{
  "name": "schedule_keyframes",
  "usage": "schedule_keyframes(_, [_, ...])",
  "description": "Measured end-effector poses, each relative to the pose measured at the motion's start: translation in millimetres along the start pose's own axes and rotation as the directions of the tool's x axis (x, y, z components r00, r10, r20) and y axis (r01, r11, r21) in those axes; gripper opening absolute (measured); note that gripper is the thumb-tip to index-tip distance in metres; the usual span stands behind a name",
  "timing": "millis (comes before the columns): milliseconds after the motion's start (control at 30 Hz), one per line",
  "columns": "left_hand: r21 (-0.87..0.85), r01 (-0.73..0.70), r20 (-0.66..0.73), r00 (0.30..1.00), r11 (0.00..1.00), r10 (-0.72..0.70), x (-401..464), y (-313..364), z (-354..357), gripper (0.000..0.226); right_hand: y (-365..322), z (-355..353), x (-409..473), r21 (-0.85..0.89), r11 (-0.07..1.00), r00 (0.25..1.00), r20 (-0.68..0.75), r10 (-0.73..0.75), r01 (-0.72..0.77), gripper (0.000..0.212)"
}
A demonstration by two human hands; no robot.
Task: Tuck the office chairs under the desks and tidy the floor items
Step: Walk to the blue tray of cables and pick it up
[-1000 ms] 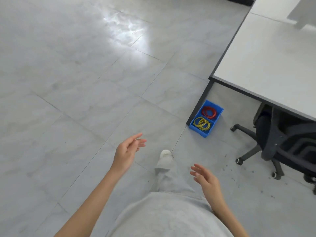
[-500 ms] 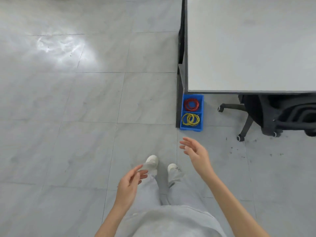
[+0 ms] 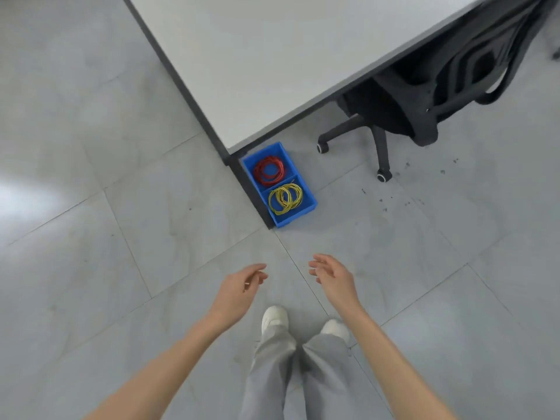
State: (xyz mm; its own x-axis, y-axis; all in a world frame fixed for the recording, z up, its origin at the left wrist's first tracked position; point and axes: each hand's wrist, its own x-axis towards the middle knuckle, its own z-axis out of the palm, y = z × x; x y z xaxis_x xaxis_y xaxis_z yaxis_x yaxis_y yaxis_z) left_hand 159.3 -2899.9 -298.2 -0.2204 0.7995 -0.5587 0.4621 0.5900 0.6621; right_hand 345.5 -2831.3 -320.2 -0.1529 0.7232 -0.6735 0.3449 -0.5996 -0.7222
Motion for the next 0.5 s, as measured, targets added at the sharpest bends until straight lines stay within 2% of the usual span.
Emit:
schedule_keyframes(100, [0.117,0.027,0.035,0.999,0.993,-0.031,38,-22,13,0.029,19,-3,32,0.074,0.990,0.992,-0.045,0.122,-0.118,0.025])
schedule_keyframes(167, [0.206,-0.019,0.098,0.995,0.978,-0.002,116,-79,93,0.031,104,-13,108,0.121,0.985,0.987,-0.087,0.136,-0.125,0.024])
schedule_keyframes(233, [0.249,0.016,0.086,0.996,0.968,-0.038,139,-77,87,0.034,102,-19,130,0.089,0.983,0.983,-0.073,0.169,-0.162,0.022])
schedule_keyframes(367, [0.244,-0.009,0.056,0.998,0.970,-0.005,201,-102,120,0.034,134,-29,190,0.042,0.989,0.990,-0.008,0.140,-0.139,0.021])
schedule_keyframes(500, [0.302,-0.082,-0.005,0.996,0.950,0.088,293,-133,159,0.029,171,-31,284,0.026,0.999,1.000,-0.008,0.029,-0.029,0.021])
